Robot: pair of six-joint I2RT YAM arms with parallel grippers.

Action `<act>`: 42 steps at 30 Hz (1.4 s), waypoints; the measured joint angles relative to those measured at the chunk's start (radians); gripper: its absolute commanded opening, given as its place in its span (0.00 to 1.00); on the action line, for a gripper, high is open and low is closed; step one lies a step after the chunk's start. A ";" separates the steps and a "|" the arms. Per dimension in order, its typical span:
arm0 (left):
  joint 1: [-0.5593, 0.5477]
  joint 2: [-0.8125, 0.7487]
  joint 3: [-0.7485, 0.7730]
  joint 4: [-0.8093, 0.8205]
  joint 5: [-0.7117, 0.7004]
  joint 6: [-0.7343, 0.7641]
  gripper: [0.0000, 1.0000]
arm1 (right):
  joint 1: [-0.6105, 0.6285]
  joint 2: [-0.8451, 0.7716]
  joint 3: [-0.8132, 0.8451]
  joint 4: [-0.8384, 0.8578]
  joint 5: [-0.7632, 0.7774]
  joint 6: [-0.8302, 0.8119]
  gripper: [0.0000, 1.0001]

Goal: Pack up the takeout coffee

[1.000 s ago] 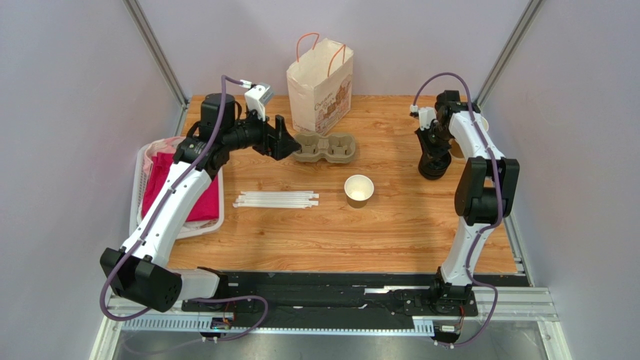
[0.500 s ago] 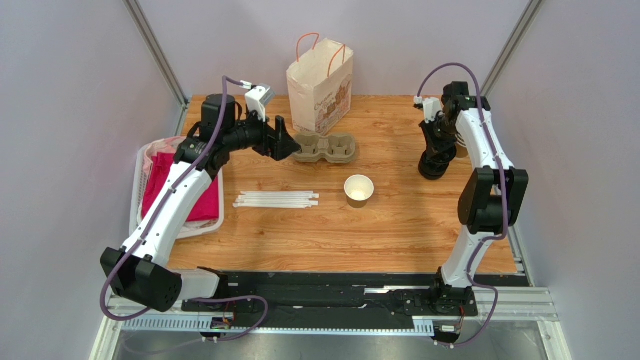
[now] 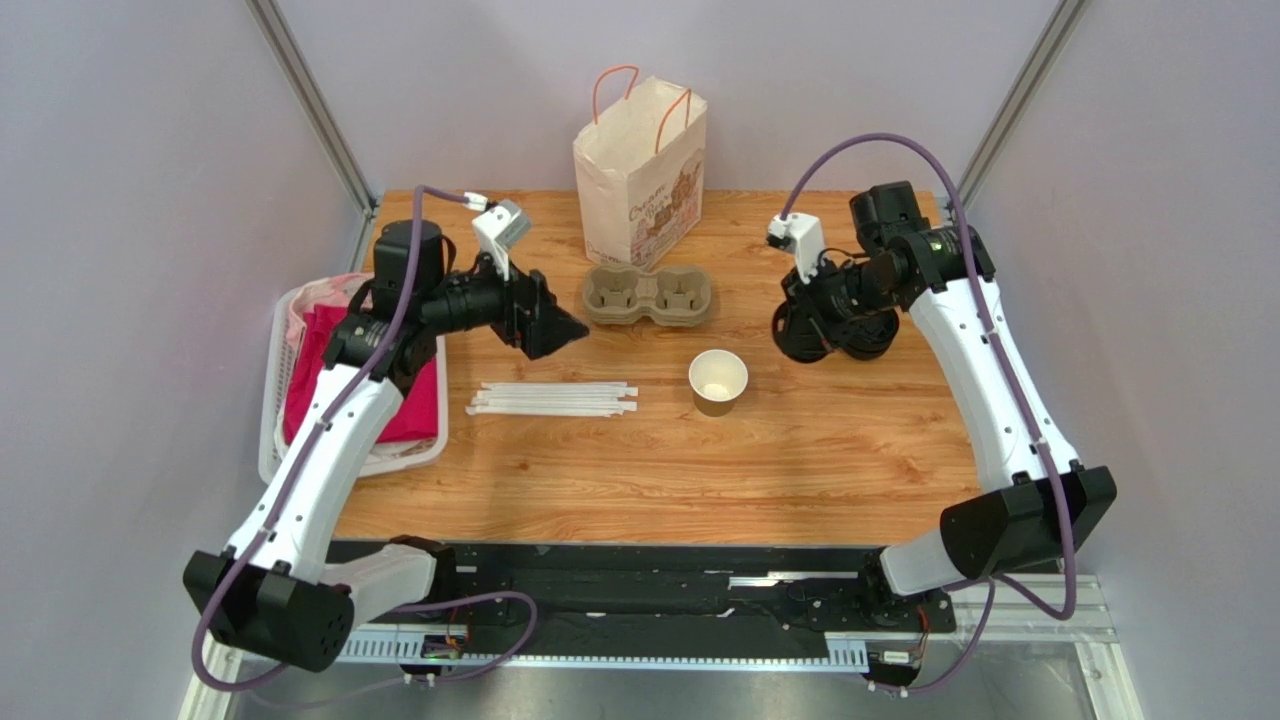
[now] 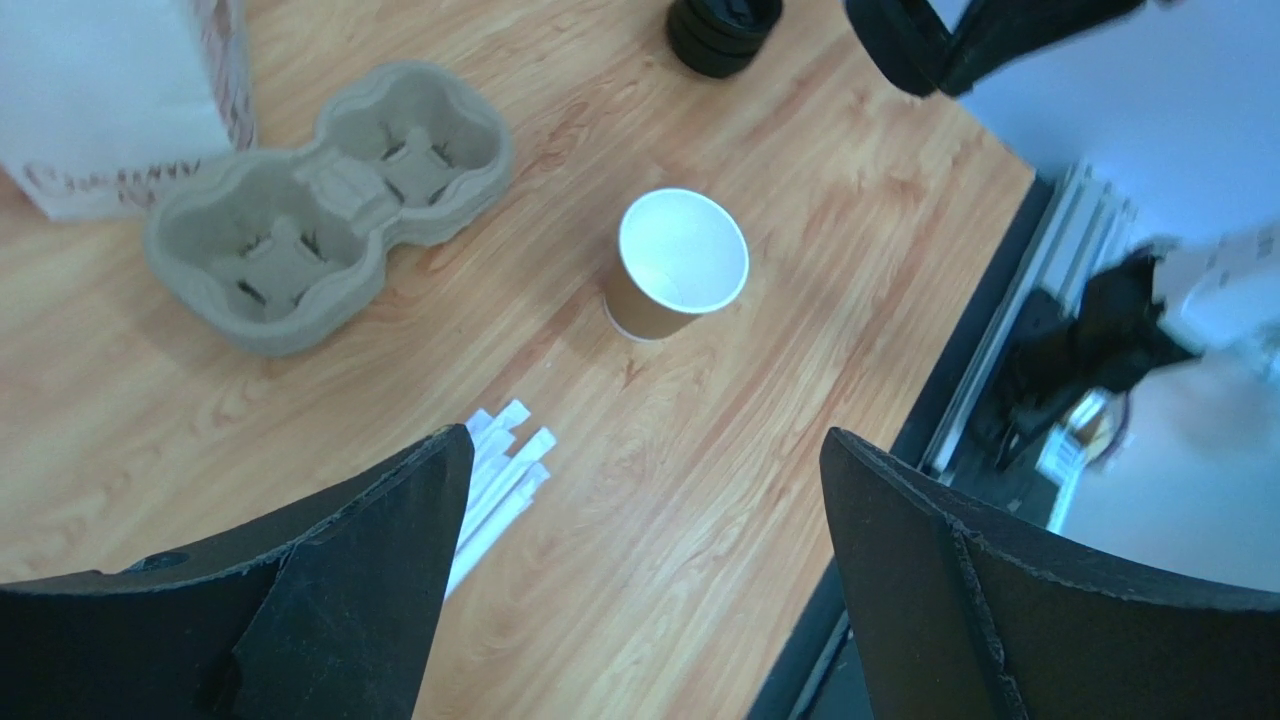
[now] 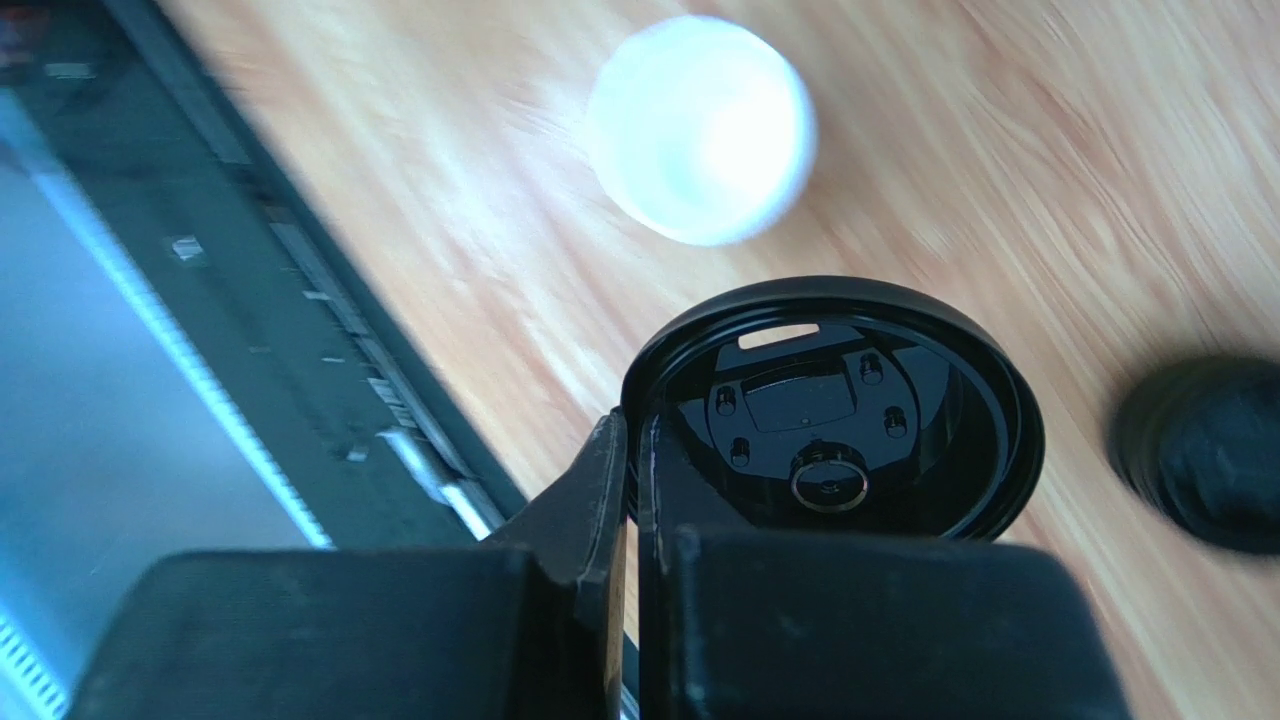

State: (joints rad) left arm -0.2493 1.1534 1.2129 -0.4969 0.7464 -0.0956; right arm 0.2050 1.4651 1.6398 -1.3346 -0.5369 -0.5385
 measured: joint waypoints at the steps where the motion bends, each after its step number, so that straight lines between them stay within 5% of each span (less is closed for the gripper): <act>1: -0.005 -0.023 -0.012 -0.001 0.024 0.041 0.95 | 0.027 -0.002 0.024 -0.013 -0.055 -0.005 0.00; 5: -0.086 -0.122 -0.047 -0.010 0.076 0.322 0.94 | 0.106 -0.005 0.083 -0.012 -0.229 -0.013 0.00; 11: -0.390 -0.327 -0.168 -0.046 0.051 0.834 0.94 | 0.252 -0.054 0.009 -0.011 -0.403 -0.011 0.00; 16: -0.547 -0.301 -0.172 -0.056 -0.012 1.109 0.93 | 0.296 -0.084 -0.099 -0.020 -0.469 -0.012 0.00; 30: -0.731 -0.083 -0.167 0.077 -0.199 1.244 0.89 | 0.395 -0.085 -0.164 -0.020 -0.525 -0.054 0.00; 42: -0.788 -0.067 -0.190 0.102 -0.206 1.308 0.37 | 0.409 -0.085 -0.159 -0.020 -0.566 -0.070 0.00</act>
State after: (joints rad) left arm -1.0374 1.0866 1.0229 -0.3950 0.5407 1.2121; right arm 0.6144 1.3804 1.4803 -1.3548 -1.1030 -0.6083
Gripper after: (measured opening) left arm 0.473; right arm 0.020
